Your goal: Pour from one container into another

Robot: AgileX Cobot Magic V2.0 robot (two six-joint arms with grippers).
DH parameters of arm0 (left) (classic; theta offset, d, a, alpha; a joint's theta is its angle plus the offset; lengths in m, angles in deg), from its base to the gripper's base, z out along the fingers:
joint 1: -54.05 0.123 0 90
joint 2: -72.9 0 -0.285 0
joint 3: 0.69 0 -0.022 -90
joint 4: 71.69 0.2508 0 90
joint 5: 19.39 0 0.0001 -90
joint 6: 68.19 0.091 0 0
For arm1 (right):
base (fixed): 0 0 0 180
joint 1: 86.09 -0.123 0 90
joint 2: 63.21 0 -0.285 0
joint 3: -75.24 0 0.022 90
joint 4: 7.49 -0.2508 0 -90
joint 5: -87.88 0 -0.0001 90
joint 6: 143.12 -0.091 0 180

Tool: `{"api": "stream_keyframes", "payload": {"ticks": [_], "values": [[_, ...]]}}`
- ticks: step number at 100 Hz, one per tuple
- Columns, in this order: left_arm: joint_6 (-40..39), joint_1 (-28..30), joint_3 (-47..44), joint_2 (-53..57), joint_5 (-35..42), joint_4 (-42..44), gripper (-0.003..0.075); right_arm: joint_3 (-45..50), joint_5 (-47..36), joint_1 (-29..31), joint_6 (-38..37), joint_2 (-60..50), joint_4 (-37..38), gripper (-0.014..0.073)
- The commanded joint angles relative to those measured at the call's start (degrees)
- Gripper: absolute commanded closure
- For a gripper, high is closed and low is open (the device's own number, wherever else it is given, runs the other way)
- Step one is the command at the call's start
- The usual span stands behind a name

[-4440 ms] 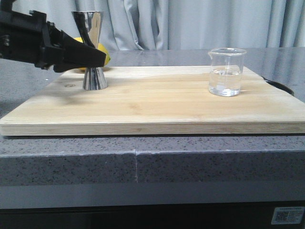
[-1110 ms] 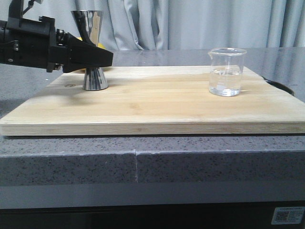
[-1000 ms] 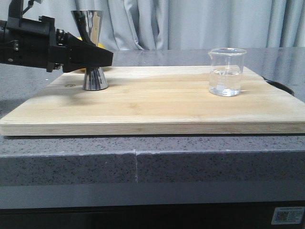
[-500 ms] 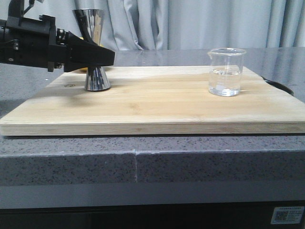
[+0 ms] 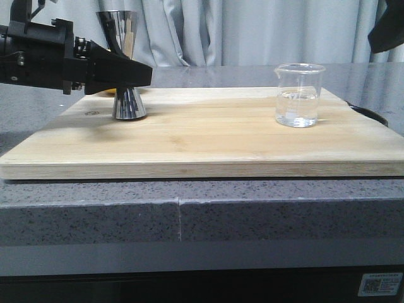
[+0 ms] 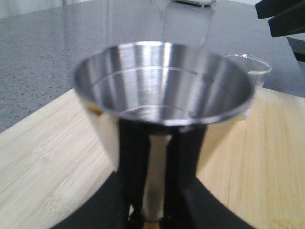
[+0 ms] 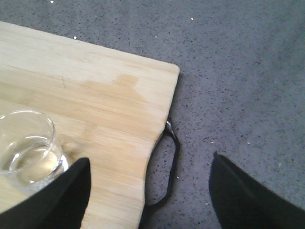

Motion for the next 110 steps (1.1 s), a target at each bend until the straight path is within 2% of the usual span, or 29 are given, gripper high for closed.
{"api": "stream_keyframes", "payload": {"ticks": [1,12,30,45,55,78,110], "values": [[-0.42,0.02,1.49,3.88,-7.14,-3.62,0.0739,0.01,-4.87,-0.32,0.0,-2.86,1.04,0.0125],[-0.42,0.02,1.49,5.27,-7.14,-3.62,0.0739,4.11,-6.96,-0.32,0.0,-6.75,0.93,0.0125],[-0.42,0.02,2.2,5.65,-7.15,-3.78,0.0739,12.97,-15.35,-0.32,0.0,-14.08,-2.33,0.0125],[-0.42,0.02,2.54,5.65,-7.15,-3.91,0.0739,18.67,-17.91,-0.32,0.0,-19.03,-4.93,0.0125],[-0.42,0.02,2.54,5.65,-7.15,-3.91,0.0739,21.69,-21.66,-1.9,-0.95,-20.73,-6.14,0.0125],[-0.42,-1.11,2.54,5.65,-7.15,-3.91,0.0739,25.4,-31.18,-7.47,-1.37,-18.4,-6.14,0.0125],[-0.42,-2.24,2.54,5.65,-7.15,-3.91,0.0739,25.7,-43.12,-8.15,-1.37,-7.27,-5.72,0.0124]]}}
